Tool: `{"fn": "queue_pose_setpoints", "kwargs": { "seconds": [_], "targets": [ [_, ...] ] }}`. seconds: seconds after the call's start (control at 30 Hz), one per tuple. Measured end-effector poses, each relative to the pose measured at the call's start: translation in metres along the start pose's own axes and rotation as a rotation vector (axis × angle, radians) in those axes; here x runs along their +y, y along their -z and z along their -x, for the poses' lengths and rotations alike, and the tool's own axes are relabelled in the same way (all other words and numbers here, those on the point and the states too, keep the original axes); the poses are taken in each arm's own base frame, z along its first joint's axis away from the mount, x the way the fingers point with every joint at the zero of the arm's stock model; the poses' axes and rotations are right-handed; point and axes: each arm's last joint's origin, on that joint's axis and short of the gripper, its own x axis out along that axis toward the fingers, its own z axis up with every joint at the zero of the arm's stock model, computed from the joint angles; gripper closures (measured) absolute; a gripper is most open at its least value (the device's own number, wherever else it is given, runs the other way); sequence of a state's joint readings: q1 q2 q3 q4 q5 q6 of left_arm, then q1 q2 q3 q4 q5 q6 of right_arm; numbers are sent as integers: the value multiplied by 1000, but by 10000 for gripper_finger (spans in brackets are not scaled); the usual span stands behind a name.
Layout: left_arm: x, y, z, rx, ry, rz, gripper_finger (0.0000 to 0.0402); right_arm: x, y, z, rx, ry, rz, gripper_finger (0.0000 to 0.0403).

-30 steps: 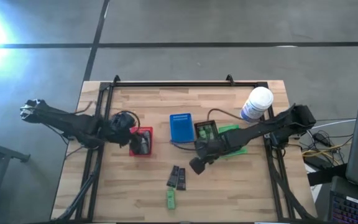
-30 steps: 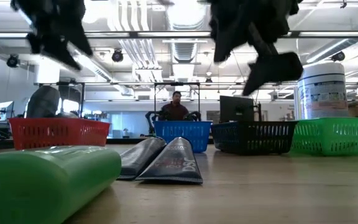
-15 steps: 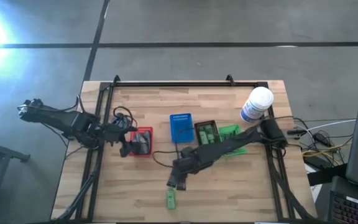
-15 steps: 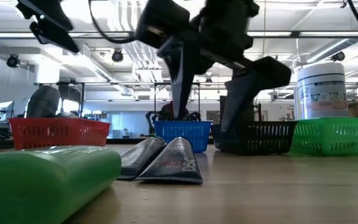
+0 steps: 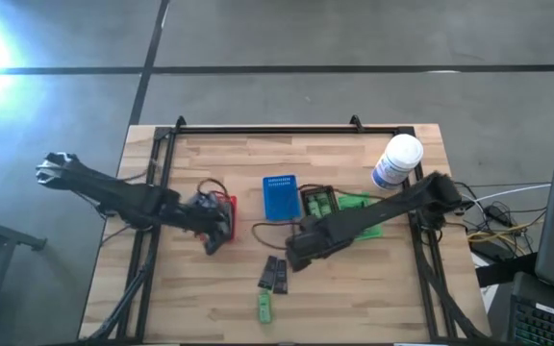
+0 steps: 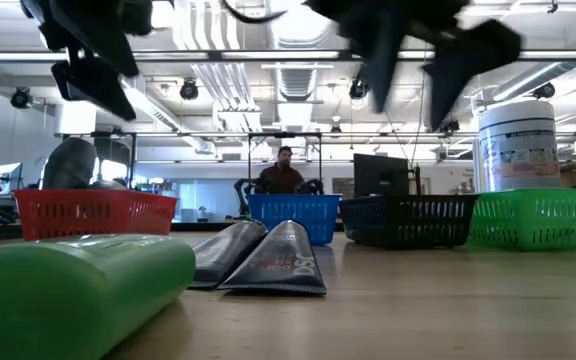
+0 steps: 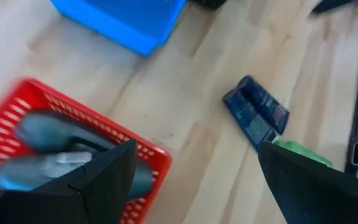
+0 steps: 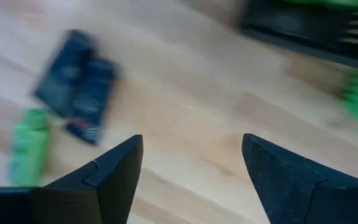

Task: Pick & Place Travel size toiletries
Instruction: Put the green shampoo into the black bin

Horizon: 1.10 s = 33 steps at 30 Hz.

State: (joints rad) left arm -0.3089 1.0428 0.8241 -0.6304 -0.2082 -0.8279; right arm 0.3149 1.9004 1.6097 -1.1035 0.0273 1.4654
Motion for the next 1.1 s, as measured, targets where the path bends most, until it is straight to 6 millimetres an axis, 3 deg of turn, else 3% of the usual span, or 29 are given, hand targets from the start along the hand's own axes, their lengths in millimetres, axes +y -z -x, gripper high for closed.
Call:
{"fn": "queue_pose_setpoints", "kwargs": {
  "seconds": [0.33,0.5,0.87,1.1],
  "targets": [
    [-52,1,-60,97,-44,285,62,-110,16,20,-57,75,-37,113],
    [-90,10,-94,128,-111,410,62,-146,21,23,-95,61,68,94],
    [-163,11,-135,337,-213,506,62,-163,32,10,-93,2,184,52],
    [-174,17,-155,418,-275,528,62,-163,38,9,-87,3,264,43]
  ]
}}
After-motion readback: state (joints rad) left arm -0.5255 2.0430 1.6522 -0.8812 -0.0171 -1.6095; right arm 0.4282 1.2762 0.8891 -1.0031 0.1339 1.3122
